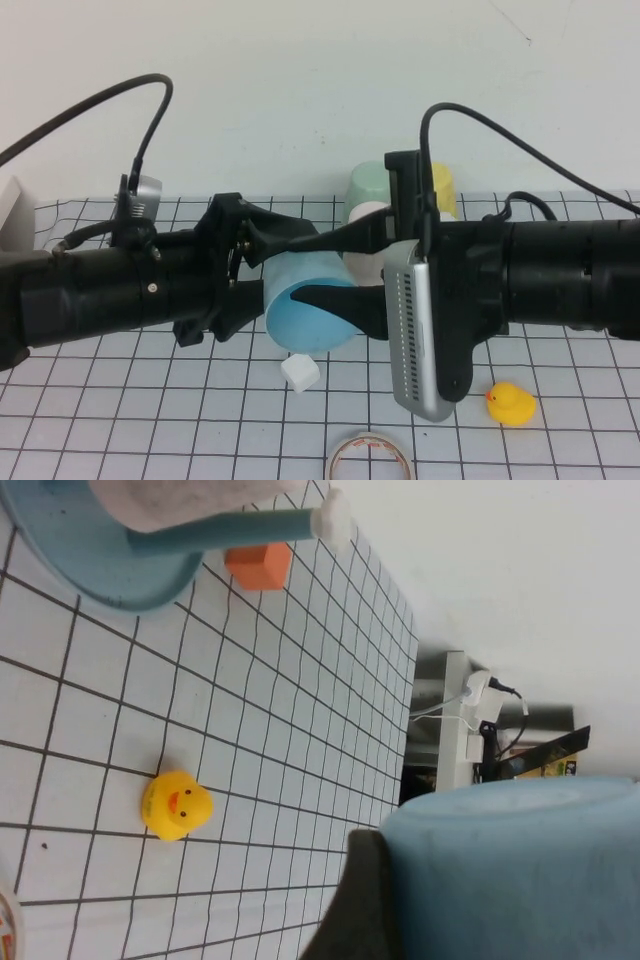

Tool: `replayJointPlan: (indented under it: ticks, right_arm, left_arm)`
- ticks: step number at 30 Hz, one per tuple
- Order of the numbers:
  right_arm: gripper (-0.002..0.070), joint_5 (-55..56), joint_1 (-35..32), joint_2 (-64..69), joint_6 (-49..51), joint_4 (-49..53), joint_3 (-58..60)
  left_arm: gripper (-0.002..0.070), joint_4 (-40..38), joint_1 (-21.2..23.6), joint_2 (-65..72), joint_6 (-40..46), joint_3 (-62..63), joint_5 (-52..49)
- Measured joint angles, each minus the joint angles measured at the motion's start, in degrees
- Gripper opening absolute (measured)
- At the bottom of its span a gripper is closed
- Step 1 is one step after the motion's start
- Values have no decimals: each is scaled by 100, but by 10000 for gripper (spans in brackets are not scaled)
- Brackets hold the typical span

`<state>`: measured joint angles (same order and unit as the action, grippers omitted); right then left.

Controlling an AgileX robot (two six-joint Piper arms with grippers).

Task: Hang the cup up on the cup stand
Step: Adjust the cup with two arms

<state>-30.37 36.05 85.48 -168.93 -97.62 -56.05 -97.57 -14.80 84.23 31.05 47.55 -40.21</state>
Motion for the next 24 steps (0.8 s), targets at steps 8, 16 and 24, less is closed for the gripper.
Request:
replayJointPlan:
  ticks: [8,16,24]
  right_arm:
    - [342,163,0,0,421,0,0]
    - [342,-215,0,-375,976,0,0]
    - [319,985,0,-1110,3328,-11,0]
  left_arm:
    - [566,11,-13,0,87,0,167]
    - [564,32,137,0,1177,65,329]
    - [564,32,142,9,3350,1055,408]
